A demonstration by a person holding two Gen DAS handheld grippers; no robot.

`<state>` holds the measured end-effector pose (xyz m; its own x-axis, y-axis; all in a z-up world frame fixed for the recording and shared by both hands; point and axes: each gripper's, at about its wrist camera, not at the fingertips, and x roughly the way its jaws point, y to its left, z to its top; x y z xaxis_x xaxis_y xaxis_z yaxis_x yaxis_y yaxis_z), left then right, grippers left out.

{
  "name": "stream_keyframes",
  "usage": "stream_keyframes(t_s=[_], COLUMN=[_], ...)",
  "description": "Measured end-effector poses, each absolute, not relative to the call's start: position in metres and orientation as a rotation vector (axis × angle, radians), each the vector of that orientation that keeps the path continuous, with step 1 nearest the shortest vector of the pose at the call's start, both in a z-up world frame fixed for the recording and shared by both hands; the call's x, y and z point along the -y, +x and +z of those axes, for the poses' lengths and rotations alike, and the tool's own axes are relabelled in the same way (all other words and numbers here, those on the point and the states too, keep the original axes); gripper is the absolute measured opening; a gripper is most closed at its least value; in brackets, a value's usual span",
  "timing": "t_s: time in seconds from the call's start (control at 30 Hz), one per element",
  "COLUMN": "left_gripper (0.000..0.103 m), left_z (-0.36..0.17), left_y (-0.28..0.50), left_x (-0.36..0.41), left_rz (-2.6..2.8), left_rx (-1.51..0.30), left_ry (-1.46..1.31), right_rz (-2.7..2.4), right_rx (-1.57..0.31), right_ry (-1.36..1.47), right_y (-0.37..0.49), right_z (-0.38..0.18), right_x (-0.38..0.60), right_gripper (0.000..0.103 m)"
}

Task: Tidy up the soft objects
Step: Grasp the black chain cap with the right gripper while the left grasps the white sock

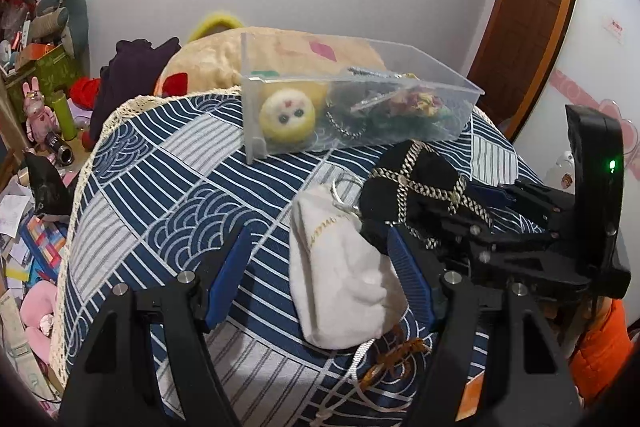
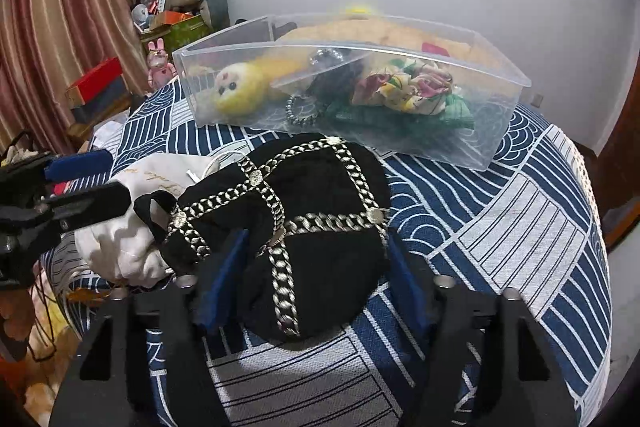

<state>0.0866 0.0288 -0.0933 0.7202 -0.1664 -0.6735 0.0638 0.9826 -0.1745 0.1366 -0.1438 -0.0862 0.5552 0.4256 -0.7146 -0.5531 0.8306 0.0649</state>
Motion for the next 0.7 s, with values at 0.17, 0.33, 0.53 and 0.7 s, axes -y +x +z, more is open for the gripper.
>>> stream_keyframes(t_s=[0.17,0.33,0.53,0.7], left_gripper=[0.070,0.069,0.045,0.028], left_z=[-0.099,-0.104,-0.109,-0.106], left_y=[0.089,0.090,0.093,0.092], left_x=[-0.021,-0.016,-0.015,-0.014], left_rz=[-0.143,-0.166,-0.208,-0.211], left_rx=[-0.774,-0.778,-0.788,-0.776], left_ry=[-0.135,-0.119,-0.141,-0.141], right_rz=[0.607,0.602,0.575,0.552], right_rx=[-0.797,-0.774,-0.727,-0.684], right_ry=[-0.142,-0.113,-0.080,-0.057], right_y=[0.136,0.133,0.130,0.128], right_z=[-0.083,-0.075,-0.058,-0.044], right_x=[0.151,0.159,0.175,0.184], right_gripper=[0.025,0.020,0.020,0.020])
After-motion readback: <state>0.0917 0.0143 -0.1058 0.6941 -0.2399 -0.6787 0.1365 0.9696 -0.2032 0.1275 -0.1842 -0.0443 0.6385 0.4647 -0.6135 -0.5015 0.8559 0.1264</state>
